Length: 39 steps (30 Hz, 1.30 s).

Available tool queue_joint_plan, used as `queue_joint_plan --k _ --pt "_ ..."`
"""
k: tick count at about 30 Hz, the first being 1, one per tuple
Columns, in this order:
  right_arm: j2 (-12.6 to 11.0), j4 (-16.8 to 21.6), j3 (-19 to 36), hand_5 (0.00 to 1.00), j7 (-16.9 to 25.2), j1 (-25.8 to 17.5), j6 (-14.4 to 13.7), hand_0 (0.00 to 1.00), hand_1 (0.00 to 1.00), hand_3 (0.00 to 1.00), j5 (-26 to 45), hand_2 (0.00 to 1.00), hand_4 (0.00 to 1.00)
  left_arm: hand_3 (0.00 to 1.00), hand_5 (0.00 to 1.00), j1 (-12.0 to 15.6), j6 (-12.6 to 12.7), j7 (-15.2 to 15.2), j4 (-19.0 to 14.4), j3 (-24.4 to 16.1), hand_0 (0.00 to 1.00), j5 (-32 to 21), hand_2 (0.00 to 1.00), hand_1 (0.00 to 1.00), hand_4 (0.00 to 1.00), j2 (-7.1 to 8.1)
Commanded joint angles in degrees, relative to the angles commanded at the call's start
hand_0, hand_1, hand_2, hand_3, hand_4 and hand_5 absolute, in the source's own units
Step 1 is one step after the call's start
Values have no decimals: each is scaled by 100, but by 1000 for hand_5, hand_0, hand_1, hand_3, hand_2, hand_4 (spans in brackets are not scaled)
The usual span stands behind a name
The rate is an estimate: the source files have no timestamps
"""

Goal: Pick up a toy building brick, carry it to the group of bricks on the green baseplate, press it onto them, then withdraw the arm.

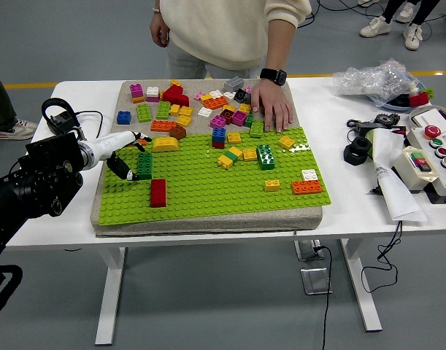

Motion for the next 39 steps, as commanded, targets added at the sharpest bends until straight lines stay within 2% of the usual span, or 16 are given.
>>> queue_joint_plan --k 5,9,12,15,20,25,31,39 --pt "4 0 2 774 2 -4 1 776 705 767 -15 749 998 935 17 57 44 9 -191 -362 978 307 830 939 899 27" --pt "-6 0 16 775 6 -17 -1 777 705 767 -41 748 998 932 17 197 -57 79 -612 -913 980 876 829 941 899 102" --pt "-4 0 29 775 1 -34 5 777 705 767 -67 748 998 932 17 254 -96 120 -764 -1044 980 1025 829 941 899 128" --pt "-10 0 46 774 6 -59 -6 776 705 767 -57 748 998 931 18 348 -177 196 -1068 -1172 981 1178 831 942 906 157" --pt "-25 0 59 774 10 -86 -20 776 705 767 -23 747 998 938 30 444 -263 268 -1413 -1120 983 1161 842 953 915 208" --pt "-47 0 69 774 8 -119 -29 776 705 767 7 747 998 938 30 464 -231 294 -1696 -853 983 905 842 953 915 320" --pt "-83 0 77 774 9 -114 -40 776 705 767 15 747 998 940 30 377 -143 304 -1768 -663 983 716 843 952 916 416" --pt "-100 0 85 774 6 -101 -50 776 705 767 41 748 998 942 37 338 -47 324 -1838 -668 986 620 847 953 917 505"
